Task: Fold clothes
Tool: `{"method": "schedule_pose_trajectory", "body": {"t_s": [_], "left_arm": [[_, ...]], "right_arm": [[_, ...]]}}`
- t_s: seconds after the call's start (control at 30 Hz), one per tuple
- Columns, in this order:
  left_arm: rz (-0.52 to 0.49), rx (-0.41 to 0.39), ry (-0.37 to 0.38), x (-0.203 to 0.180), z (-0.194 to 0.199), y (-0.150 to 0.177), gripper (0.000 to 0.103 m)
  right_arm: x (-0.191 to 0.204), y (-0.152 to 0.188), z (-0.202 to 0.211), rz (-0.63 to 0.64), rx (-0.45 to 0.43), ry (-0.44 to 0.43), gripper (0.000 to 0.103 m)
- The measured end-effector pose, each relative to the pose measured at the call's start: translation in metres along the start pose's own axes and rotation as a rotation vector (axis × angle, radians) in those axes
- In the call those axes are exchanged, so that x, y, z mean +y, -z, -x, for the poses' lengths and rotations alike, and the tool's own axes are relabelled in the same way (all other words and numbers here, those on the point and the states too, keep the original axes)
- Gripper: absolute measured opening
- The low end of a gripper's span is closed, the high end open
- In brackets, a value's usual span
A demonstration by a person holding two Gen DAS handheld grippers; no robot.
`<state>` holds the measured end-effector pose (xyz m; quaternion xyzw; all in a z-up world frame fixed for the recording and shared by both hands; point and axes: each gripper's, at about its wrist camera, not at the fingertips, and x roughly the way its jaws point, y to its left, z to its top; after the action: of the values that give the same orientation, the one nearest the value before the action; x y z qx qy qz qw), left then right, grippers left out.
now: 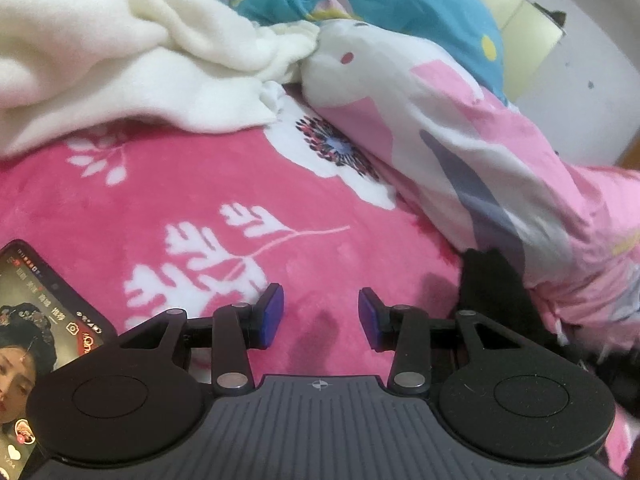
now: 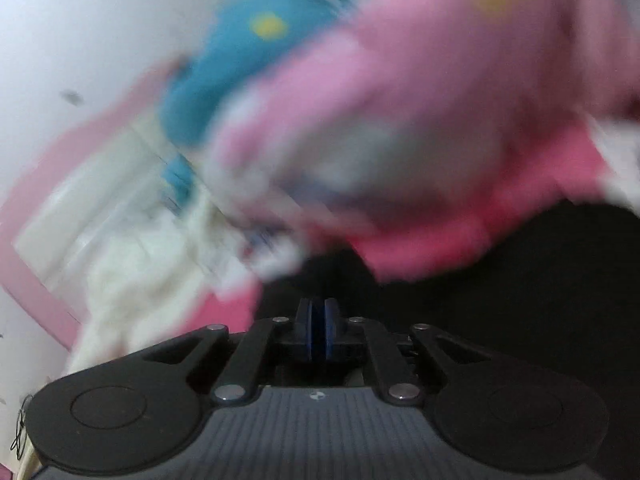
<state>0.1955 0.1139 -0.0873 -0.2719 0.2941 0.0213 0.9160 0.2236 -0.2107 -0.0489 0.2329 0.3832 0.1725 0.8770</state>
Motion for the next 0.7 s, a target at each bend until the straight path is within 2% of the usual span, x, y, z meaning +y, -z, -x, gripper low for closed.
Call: {"method": "schedule_pose_trajectory", "body": {"t_s": [0.07,0.17,0.23,0.37,0.43,0.53,0.57,0.6,0.63,0.67,0.7], "left_arm": [[-0.020,-0.001,-0.008,-0.003,-0.001,0.002,0.041],[-0.027,-0.001,-0.014,-0.003,-0.002,0.002,0.041],[-0.031,0.000,-0.018,-0.003,-0.003,0.002,0.041],[-0.038,0.000,-0.020,-0.004,-0.003,0.003,0.041],[-0.036,0.001,-0.016,-0.002,-0.003,0.002,0.041],[-0.036,0.001,-0.015,-0.002,-0.003,0.003,0.041],[-0.036,0.001,-0.016,-0.002,-0.003,0.003,0.041],[-0.036,0.001,-0.016,-0.002,-0.003,0.003,0.041],[-0.034,0.002,-0.014,-0.002,-0.003,0.003,0.041],[-0.030,0.003,-0.012,-0.001,-0.003,0.002,0.041],[-0.026,0.004,-0.010,-0.001,-0.004,0.002,0.041]], "right_arm": [[-0.013,0.010,0.003,-0.007,0.028,0.062,0.009],[-0.001,0.012,0.019,0.114,-0.024,0.098,0.012],[0.025,0.014,0.021,0.281,-0.051,0.107,0.016],[0.090,0.031,-0.005,0.708,-0.065,0.140,0.032],[0.113,0.046,-0.031,0.891,-0.049,0.166,0.032],[0.123,0.059,-0.075,1.055,0.016,0.249,0.034],[0.126,0.063,-0.090,1.107,0.039,0.278,0.031],[0.120,0.053,-0.093,1.037,0.041,0.270,0.025],[0.113,0.039,-0.093,0.935,0.038,0.251,0.012],[0.105,0.025,-0.093,0.834,0.035,0.233,0.011],[0.089,0.007,-0.083,0.664,0.013,0.179,0.009]]}}
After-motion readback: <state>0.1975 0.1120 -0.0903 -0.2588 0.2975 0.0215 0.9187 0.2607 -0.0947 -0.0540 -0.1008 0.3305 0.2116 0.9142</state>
